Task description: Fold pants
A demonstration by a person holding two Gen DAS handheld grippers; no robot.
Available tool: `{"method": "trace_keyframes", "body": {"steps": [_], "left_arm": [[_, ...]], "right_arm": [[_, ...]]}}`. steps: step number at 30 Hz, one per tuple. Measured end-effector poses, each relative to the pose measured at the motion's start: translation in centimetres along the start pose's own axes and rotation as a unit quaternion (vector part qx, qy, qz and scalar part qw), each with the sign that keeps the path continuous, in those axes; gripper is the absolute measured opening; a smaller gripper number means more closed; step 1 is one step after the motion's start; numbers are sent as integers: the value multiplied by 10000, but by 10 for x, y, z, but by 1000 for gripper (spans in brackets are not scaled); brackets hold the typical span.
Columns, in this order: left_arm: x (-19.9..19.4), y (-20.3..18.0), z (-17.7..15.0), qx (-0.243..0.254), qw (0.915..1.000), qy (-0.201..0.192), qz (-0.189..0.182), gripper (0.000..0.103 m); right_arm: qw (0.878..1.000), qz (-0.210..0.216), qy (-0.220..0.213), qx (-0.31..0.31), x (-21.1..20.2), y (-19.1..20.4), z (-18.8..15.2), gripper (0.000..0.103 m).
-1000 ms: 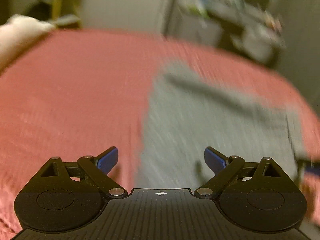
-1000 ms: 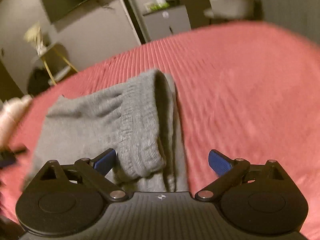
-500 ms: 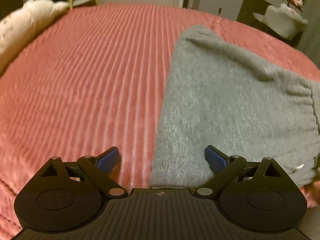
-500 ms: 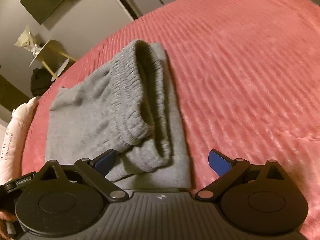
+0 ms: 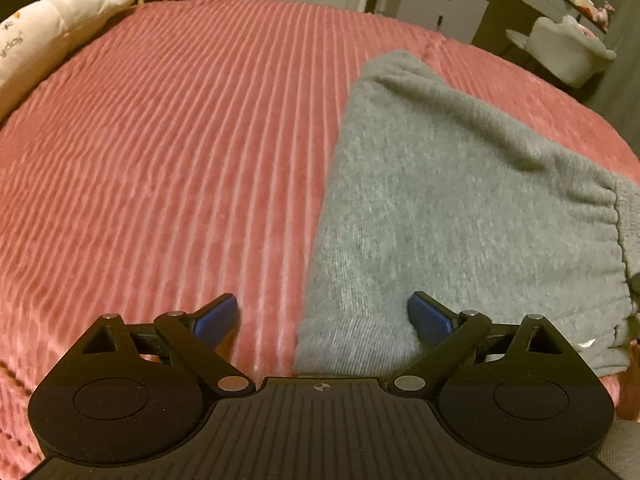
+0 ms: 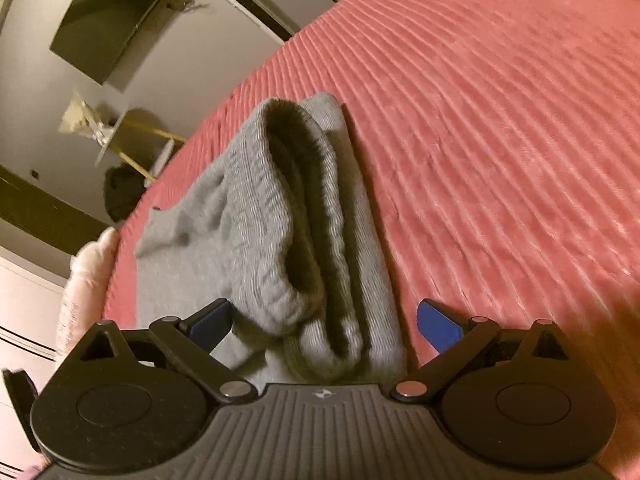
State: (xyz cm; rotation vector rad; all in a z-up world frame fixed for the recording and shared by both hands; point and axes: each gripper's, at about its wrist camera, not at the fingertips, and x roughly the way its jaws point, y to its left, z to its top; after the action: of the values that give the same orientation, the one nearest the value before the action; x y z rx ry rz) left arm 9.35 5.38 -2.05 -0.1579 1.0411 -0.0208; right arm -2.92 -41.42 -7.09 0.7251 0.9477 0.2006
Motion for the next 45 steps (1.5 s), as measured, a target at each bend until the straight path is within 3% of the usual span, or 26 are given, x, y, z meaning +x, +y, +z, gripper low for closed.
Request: {"method": "trace_keyframes", "body": {"steps": [6,9,15,19,24,26,27,29,32,34,36,38,39,40,41,42,45], "left_arm": [[6,-2,16,181,9996,4,-223,97],[13,1,27,33,9974,70,-721,97],[33,19,58,-500,9830,268,-1747,97],[54,24,66,-652,9741,518,-2100,97],[75,23,74,-639,9644,664,-2478,97],[74,28,77,-702,9548,640,-2818,97],[77,30,79,-716,9521,659,-2900,97],[86,31,82,-626,9525,718,-2893,95],[96,31,88,-764,9477,703,-3017,100],[99,24,93,-770,9512,643,-2919,100],[97,12,94,-574,9568,547,-2796,99],[93,3,91,-240,9659,436,-2543,88],[90,1,89,-71,9703,371,-2391,75],[88,4,88,15,9721,347,-2321,62],[84,9,87,-14,9711,342,-2361,55],[80,15,88,-105,9681,345,-2481,42],[74,28,87,-241,9578,346,-2842,39]], "right_arm": [[9996,232,77,105,16,-7,14,99],[9994,325,103,25,21,-6,20,99],[9960,774,172,417,28,-24,35,99],[9879,1220,206,932,33,-47,40,99],[9868,1404,249,765,38,-48,44,99],[9847,1592,212,677,39,-45,47,77],[9831,1691,266,649,40,-41,49,71],[9866,1557,325,358,44,-32,51,73],[9849,1615,525,321,57,-25,54,87],[9842,1643,617,212,67,-14,57,99],[9862,1526,640,86,76,-1,58,99],[9899,1296,567,-18,80,10,57,98],[9914,1209,504,-53,79,14,55,89],[9935,1052,426,-118,76,18,53,68],[9957,817,364,-250,71,21,50,65],[9956,780,344,-395,68,23,47,63],[9935,982,312,-477,60,30,45,63]]}}
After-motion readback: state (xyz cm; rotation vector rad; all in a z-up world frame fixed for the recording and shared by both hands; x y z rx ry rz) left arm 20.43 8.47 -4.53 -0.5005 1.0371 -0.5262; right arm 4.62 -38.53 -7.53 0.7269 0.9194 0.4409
